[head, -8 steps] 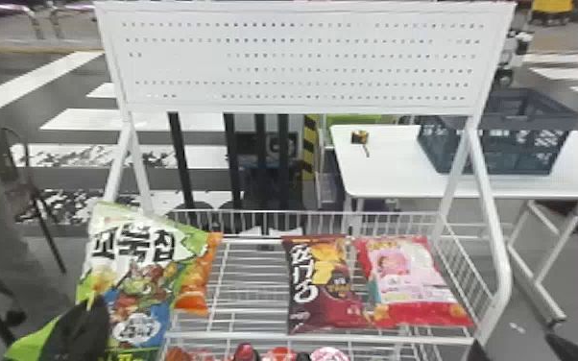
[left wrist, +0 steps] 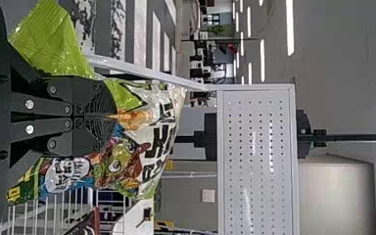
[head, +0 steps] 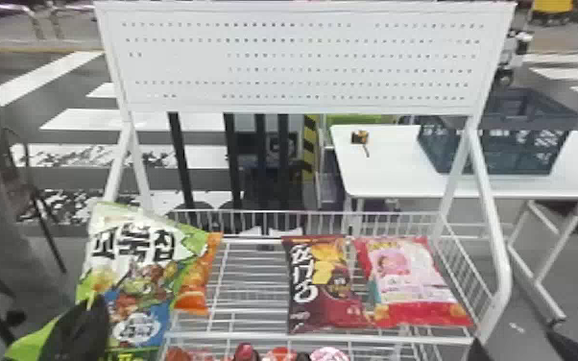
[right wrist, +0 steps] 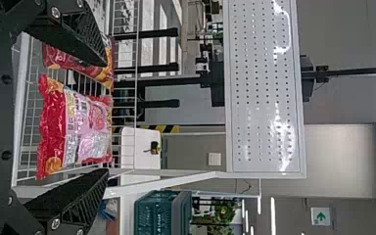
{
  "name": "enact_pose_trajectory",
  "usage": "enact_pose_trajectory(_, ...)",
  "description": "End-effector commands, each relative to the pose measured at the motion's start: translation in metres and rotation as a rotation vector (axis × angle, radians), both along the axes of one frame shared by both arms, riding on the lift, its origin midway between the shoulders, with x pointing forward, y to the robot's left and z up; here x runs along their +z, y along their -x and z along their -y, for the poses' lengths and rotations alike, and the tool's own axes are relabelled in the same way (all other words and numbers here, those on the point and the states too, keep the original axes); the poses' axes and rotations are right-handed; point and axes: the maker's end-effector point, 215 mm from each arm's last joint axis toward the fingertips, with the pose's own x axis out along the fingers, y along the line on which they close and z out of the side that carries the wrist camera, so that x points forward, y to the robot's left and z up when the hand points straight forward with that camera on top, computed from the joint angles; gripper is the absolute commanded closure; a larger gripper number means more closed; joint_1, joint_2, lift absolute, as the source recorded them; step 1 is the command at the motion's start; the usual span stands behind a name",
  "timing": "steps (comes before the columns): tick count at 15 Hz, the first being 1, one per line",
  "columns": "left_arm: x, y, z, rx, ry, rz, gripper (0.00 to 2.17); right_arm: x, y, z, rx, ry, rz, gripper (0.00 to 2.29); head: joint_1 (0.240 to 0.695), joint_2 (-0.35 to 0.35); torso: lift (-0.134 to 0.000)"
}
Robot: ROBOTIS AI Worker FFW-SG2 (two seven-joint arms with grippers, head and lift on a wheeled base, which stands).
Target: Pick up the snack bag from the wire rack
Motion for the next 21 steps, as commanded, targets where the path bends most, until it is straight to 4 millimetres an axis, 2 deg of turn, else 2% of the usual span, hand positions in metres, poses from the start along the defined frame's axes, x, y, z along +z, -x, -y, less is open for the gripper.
enact_pose_trajectory(1, 0.000, 0.000, 0.000, 0.000, 0.000, -0.001, 1.64, -0.006, -0.001, 0.000, -0.002, -0.004, -0.009, 0.13, 0.499, 0.000, 0.000)
enact_pose_trajectory(3, -0.001, 0.000, 0.001, -0.002, 0.001, -0.001, 1.64, -0.029, -0.020, 0.003, -0.008, -0.013, -0.025, 0.13, 0.499, 0.000, 0.000)
enact_pose_trajectory(4, -0.001, 0.000, 0.004, -0.006, 0.003, -0.002, 1.64, -0.044, -0.038, 0.004, -0.015, -0.020, -0.030, 0.13, 0.499, 0.000, 0.000)
enact_pose_trajectory(6, -0.001, 0.000, 0.006, -0.012, 0.004, -0.001, 1.64, -0.090, -0.074, 0.004, -0.018, -0.040, -0.123, 0.13, 0.499, 0.000, 0.000)
enact_pose_trajectory(9, -0.001, 0.001, 0.005, -0.009, -0.001, -0.001, 1.64, -0.092, -0.129, -0.007, -0.002, -0.025, -0.096, 0.13, 0.499, 0.000, 0.000)
enact_pose_trajectory(12, -0.003, -0.002, 0.005, -0.008, -0.005, -0.007, 1.64, -0.109, -0.171, -0.015, 0.011, 0.032, -0.138, 0.13, 0.499, 0.000, 0.000)
enact_pose_trajectory(14, -0.005, -0.003, 0.006, -0.009, -0.006, -0.010, 1.64, -0.125, -0.195, -0.008, -0.002, 0.056, -0.185, 0.13, 0.499, 0.000, 0.000)
enact_pose_trajectory(17, -0.008, -0.004, 0.005, -0.009, -0.008, -0.018, 1.64, -0.142, -0.220, 0.000, -0.011, 0.076, -0.236, 0.13, 0.499, 0.000, 0.000)
enact_pose_trajectory(18, -0.008, -0.004, 0.005, -0.009, -0.008, -0.016, 1.64, -0.146, -0.224, 0.009, -0.025, 0.082, -0.251, 0.13, 0.499, 0.000, 0.000)
enact_pose_trajectory(21, -0.010, -0.005, 0.005, -0.011, -0.009, -0.021, 1.64, -0.167, -0.221, 0.013, -0.033, 0.077, -0.315, 0.20, 0.499, 0.000, 0.000)
